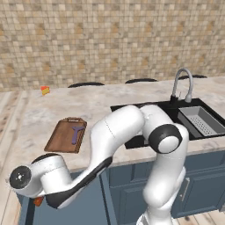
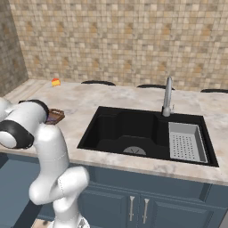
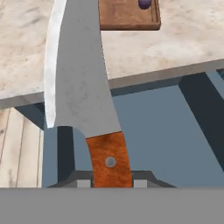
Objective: Open the drawer on the left and place the cutting tools on the cutting board.
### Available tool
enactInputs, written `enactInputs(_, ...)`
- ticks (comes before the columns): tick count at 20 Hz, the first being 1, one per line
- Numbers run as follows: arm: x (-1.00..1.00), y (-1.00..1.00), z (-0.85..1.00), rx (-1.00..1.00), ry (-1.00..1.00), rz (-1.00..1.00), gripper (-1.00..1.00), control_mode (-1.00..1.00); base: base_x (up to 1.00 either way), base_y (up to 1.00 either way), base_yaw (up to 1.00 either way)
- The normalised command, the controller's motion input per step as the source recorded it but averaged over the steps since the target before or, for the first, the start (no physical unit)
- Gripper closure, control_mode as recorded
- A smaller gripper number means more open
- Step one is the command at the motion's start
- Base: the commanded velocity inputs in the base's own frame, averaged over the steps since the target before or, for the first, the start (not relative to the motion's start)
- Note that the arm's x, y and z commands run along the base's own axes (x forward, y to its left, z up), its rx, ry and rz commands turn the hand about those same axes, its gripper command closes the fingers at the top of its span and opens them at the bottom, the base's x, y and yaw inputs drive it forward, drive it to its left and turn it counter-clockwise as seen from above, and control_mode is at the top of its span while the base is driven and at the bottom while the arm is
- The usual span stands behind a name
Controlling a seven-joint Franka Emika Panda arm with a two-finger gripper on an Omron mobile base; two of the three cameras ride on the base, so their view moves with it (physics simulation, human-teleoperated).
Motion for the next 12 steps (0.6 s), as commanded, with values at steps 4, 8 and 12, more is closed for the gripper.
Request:
enactInputs(4, 1.00, -0.54, 0.85, 0.00, -0.02, -0.12, 1.00, -1.00, 0.00, 0.00, 0.00)
enactInputs(8, 1.00, -0.82, 0.50, 0.00, 0.00, -0.13, 1.00, -1.00, 0.00, 0.00, 0.00)
enactInputs(12, 1.00, -0.77, 0.27, 0.05, 0.00, -0.16, 1.00, -1.00, 0.00, 0.00, 0.00)
